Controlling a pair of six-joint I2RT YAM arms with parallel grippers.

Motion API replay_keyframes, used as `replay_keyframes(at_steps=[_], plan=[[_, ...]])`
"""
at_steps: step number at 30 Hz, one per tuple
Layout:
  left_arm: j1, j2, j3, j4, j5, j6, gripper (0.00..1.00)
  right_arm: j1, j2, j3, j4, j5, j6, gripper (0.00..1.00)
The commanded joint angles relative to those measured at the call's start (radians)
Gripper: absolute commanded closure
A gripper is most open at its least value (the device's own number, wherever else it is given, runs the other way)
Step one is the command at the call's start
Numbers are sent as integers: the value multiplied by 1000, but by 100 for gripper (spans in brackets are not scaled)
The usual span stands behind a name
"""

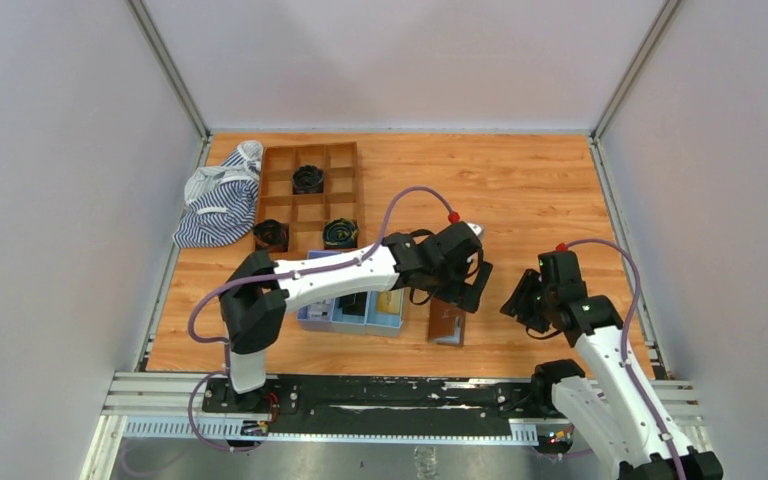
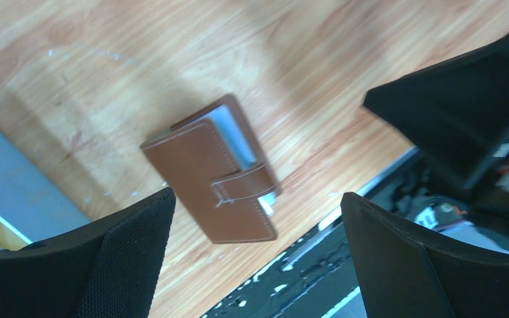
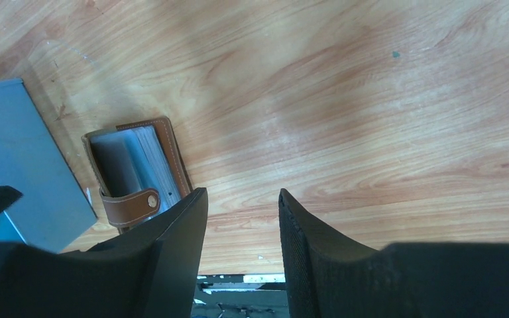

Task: Take the credit cards out of the card holder
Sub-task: Open the card holder at the center of the board.

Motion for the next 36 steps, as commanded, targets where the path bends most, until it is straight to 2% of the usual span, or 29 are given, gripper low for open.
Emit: replay_keyframes(at_steps=[1, 9, 13, 18, 26, 31, 36], plan=[[-25, 43, -33, -87, -59, 6, 0, -31, 47, 10, 34, -32, -38, 52], [-49, 168, 18, -107, -71, 6, 0, -45, 92, 32, 45, -74, -57, 52], [-49, 204, 27, -102, -65, -11, 11, -52, 80, 39, 44, -74, -63, 52], [-49, 237, 62, -101, -48, -12, 29, -64, 48, 35, 29, -77, -65, 52], [-49, 283, 119, -10, 31, -32, 39, -88, -3, 111, -67, -6, -80, 53], [-48, 227, 80, 50, 32, -48, 42, -95, 3, 133, -95, -10, -94, 53], [-12, 134, -3, 81, 22, -69, 42, -97, 1, 71, -31, -123, -57, 55]])
